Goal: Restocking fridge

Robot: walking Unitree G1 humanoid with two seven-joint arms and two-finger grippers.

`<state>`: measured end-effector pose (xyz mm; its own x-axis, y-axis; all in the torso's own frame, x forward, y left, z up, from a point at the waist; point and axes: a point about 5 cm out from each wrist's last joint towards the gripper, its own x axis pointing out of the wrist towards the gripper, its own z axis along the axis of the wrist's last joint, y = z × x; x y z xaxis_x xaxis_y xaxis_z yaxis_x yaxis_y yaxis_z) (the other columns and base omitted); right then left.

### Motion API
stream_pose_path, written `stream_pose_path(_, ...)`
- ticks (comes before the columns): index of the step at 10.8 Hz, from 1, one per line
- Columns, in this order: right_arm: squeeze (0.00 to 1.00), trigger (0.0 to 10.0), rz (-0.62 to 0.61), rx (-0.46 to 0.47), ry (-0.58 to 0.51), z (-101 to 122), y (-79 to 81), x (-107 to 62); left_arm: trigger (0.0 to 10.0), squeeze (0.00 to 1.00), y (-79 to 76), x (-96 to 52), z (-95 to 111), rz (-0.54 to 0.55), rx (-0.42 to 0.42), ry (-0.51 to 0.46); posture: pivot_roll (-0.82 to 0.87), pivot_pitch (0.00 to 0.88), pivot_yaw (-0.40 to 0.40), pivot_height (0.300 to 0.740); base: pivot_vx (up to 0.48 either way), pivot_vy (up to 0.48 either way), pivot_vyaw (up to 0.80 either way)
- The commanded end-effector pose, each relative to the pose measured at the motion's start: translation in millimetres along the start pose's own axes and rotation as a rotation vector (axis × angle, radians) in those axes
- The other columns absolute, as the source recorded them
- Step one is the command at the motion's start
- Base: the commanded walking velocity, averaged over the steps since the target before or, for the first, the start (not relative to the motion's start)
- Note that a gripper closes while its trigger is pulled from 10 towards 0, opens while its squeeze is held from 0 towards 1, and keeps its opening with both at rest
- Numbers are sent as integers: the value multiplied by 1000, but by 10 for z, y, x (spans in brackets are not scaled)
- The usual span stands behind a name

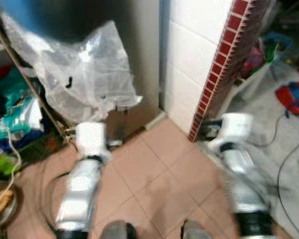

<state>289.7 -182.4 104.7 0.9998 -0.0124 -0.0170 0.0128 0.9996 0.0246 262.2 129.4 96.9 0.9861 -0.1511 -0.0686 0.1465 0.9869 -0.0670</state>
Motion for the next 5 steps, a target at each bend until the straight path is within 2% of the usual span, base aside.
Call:
stream_pose_path(1, 0, 10000, 28, 14, -19, 43, 110, 8, 10000, 0, 120, -14, -16, 32, 11, 10, -11, 82, 67, 740, 0, 480, -800)
stream_pose_path(5, 0, 10000, 25, 6, -20, 44, 110, 9, 10000, 0, 110, -15, -21, 27, 17, 10, -11, 83, 67, 740, 0, 480, -800)
